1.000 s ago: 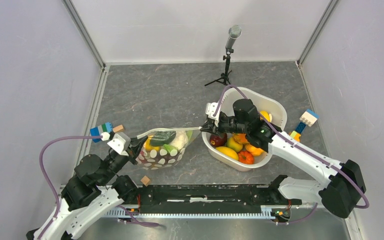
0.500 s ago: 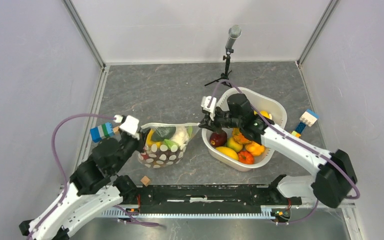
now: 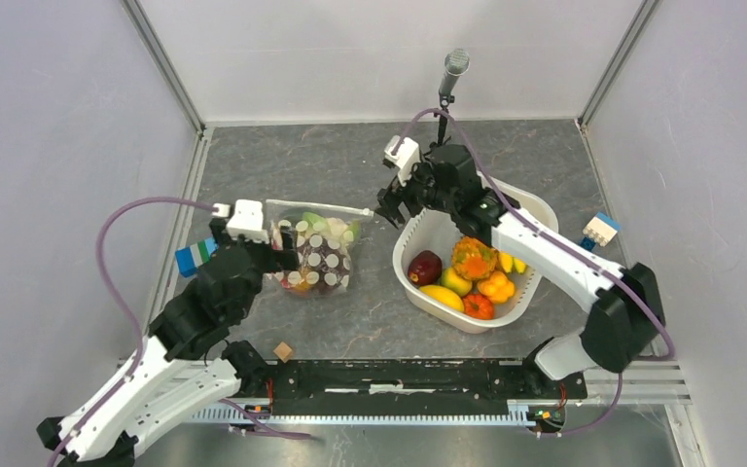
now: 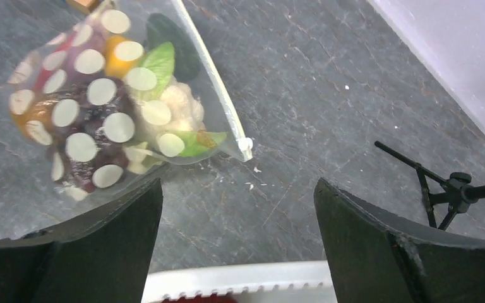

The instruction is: Place the food in the zip-top bag and seal the zipper

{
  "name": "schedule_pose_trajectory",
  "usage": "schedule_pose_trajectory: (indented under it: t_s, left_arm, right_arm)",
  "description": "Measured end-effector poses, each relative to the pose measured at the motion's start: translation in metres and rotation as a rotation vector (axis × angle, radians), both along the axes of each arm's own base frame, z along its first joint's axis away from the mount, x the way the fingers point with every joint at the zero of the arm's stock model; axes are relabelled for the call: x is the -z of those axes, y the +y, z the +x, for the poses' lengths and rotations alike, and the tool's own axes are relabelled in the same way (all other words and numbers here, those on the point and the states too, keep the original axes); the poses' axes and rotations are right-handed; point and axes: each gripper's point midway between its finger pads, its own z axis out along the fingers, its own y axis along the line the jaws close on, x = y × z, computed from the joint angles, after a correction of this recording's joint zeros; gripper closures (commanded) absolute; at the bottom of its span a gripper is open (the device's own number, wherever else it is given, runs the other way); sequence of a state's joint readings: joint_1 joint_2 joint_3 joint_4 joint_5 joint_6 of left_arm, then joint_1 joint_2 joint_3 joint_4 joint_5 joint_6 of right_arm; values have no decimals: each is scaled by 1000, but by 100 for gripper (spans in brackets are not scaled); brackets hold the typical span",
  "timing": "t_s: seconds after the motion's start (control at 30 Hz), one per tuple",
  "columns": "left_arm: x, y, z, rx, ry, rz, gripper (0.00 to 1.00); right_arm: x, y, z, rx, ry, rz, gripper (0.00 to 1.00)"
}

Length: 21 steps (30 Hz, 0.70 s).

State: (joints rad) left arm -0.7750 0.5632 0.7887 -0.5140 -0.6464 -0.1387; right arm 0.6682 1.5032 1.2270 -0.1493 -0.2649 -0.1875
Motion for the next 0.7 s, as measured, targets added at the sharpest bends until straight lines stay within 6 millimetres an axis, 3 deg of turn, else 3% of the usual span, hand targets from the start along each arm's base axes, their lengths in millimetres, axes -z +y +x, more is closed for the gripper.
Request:
schedule_pose_trajectory:
  t_s: [0.1, 0.17, 0.3, 0.43, 0.5, 0.57, 0.7]
  left_arm:
    - [-22, 10, -8, -13, -63, -61, 0]
    - [-30, 13, -13, -3, -91, -94, 0]
    - [-31, 4, -17, 46, -87, -137, 0]
    - [-14, -17, -11, 95, -11, -142, 0]
    - [-2, -26, -7, 106, 38, -133, 0]
    - [11, -35, -4, 114, 88, -121, 0]
    - [24, -42, -3, 132, 135, -107, 0]
  right_arm:
    - [-12, -6, -17, -16, -14, 58, 6]
    - [-10, -6, -35, -53, 12, 109, 5]
    - [22, 7, -71, -119, 120, 150, 4]
    - [59, 34, -102, -175, 202, 75, 4]
    - [78, 40, -108, -165, 232, 19, 3]
    - [91, 37, -100, -119, 214, -41, 2]
    - [101, 10, -90, -17, 171, -116, 2]
